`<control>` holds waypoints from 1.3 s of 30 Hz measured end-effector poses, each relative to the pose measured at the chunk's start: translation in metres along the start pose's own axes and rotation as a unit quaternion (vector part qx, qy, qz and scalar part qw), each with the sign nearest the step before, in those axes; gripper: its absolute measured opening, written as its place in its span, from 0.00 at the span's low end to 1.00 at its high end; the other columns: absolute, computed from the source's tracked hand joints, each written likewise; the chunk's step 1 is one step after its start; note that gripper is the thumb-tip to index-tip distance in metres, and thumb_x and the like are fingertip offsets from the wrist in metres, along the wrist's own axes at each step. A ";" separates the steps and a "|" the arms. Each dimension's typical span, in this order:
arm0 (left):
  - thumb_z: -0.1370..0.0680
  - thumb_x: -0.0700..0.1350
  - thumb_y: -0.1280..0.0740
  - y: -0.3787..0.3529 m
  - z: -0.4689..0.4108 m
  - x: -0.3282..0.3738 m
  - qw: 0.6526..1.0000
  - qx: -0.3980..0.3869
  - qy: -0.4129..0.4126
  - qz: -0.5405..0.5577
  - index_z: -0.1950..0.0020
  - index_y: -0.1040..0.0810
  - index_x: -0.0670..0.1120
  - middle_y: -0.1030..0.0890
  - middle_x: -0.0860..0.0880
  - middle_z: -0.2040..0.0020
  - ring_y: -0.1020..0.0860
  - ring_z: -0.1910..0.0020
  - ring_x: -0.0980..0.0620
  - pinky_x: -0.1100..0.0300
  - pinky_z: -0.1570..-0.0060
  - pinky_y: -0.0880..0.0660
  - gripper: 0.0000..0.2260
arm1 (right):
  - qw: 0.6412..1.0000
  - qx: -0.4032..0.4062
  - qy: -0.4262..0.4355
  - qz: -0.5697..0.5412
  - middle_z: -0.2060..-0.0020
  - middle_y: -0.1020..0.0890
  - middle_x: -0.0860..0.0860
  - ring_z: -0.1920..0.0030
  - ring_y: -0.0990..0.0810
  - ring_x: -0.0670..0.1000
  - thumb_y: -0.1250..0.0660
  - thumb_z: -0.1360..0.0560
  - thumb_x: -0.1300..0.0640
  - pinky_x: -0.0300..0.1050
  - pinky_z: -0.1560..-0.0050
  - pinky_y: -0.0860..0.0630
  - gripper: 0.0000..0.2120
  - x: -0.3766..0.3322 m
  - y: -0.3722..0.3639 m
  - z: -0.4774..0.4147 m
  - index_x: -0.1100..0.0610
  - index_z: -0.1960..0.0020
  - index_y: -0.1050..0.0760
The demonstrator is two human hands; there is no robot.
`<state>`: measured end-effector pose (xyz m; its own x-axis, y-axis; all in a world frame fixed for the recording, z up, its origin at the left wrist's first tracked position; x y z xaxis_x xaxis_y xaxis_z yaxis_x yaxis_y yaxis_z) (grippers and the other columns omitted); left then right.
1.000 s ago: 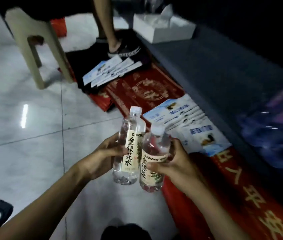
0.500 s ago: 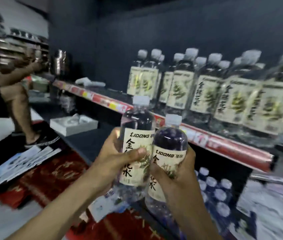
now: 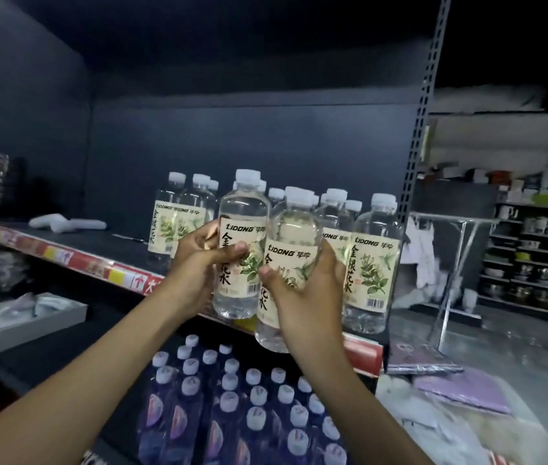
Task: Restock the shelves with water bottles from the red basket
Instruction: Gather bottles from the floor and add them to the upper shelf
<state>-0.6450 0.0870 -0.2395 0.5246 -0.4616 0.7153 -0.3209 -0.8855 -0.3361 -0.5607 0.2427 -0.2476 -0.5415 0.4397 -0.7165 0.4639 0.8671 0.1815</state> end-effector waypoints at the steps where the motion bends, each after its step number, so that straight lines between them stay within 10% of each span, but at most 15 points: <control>1: 0.36 0.33 0.28 0.002 -0.004 -0.003 1.000 0.002 0.003 0.002 0.38 0.25 0.38 0.15 0.47 0.52 0.17 0.48 0.47 0.60 0.53 0.20 0.26 | 1.000 0.003 0.002 -0.005 0.29 0.41 0.41 0.29 0.37 0.46 0.26 0.30 0.46 0.41 0.34 0.46 0.44 0.001 -0.003 -0.004 0.41 0.23 0.50; 11: 0.34 0.34 0.32 0.034 -0.035 -0.006 0.999 0.003 -0.032 0.025 0.60 0.16 0.46 0.16 0.52 0.66 0.17 0.64 0.56 0.65 0.62 0.21 0.10 | 0.999 0.010 0.025 0.018 0.40 0.42 0.38 0.40 0.40 0.39 0.28 0.27 0.47 0.20 0.49 0.43 0.44 0.003 -0.033 -0.035 0.41 0.22 0.54; 14: 0.35 0.34 0.32 0.048 -0.049 -0.002 0.999 0.022 -0.040 0.016 0.49 0.18 0.42 0.15 0.50 0.61 0.17 0.62 0.57 0.64 0.57 0.22 0.15 | 0.999 0.033 0.023 0.025 0.43 0.45 0.37 0.40 0.41 0.39 0.28 0.26 0.48 0.17 0.58 0.43 0.44 0.008 -0.040 -0.043 0.41 0.22 0.55; 19: 0.36 0.36 0.28 0.062 -0.063 -0.005 0.999 0.008 -0.026 -0.032 0.33 0.27 0.37 0.14 0.47 0.53 0.15 0.53 0.51 0.55 0.51 0.22 0.31 | 0.997 0.053 0.036 0.039 0.37 0.44 0.38 0.40 0.39 0.38 0.30 0.25 0.48 0.30 0.44 0.38 0.45 0.015 -0.051 -0.047 0.38 0.23 0.61; 26: 0.34 0.42 0.29 0.066 -0.065 -0.024 0.998 0.030 -0.054 -0.024 0.39 0.22 0.48 0.14 0.48 0.52 0.16 0.53 0.51 0.61 0.58 0.20 0.23 | 0.990 0.059 0.068 0.104 0.27 0.50 0.41 0.40 0.45 0.36 0.37 0.23 0.47 0.37 0.35 0.46 0.47 0.013 -0.066 -0.048 0.38 0.25 0.73; 30: 0.28 0.44 0.29 0.063 -0.064 -0.029 0.994 0.034 -0.091 -0.059 0.29 0.28 0.51 0.20 0.47 0.37 0.23 0.36 0.43 0.47 0.40 0.24 0.27 | 0.977 0.078 0.121 0.157 0.23 0.57 0.45 0.35 0.45 0.38 0.35 0.22 0.52 0.37 0.34 0.43 0.47 0.010 -0.068 -0.048 0.32 0.27 0.71; 32: 0.25 0.53 0.33 0.061 -0.062 -0.031 0.977 0.064 -0.118 -0.166 0.23 0.38 0.57 0.34 0.53 0.28 0.33 0.28 0.45 0.40 0.31 0.33 0.31 | 0.962 0.096 0.164 0.198 0.22 0.59 0.47 0.31 0.45 0.42 0.35 0.22 0.54 0.37 0.35 0.40 0.46 0.005 -0.071 -0.047 0.27 0.28 0.68; 39: 0.24 0.69 0.52 0.060 -0.062 -0.032 0.877 0.130 -0.242 -0.394 0.20 0.49 0.55 0.41 0.60 0.44 0.41 0.37 0.56 0.46 0.30 0.39 0.35 | 0.938 0.100 0.180 0.280 0.24 0.73 0.47 0.23 0.67 0.52 0.43 0.20 0.51 0.57 0.27 0.56 0.37 0.016 -0.077 -0.051 0.29 0.26 0.66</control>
<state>-0.7295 0.0521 -0.2443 0.7967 0.3854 0.4655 0.4483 -0.8935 -0.0275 -0.6407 0.1947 -0.2386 -0.3580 0.8950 -0.2660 0.8487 0.4307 0.3069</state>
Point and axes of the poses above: each hand's wrist, its own z-axis away from the middle knuckle, its own y-axis out of the back of the hand, x = y × z, the point moved 4 cm from there along -z, towards the middle knuckle
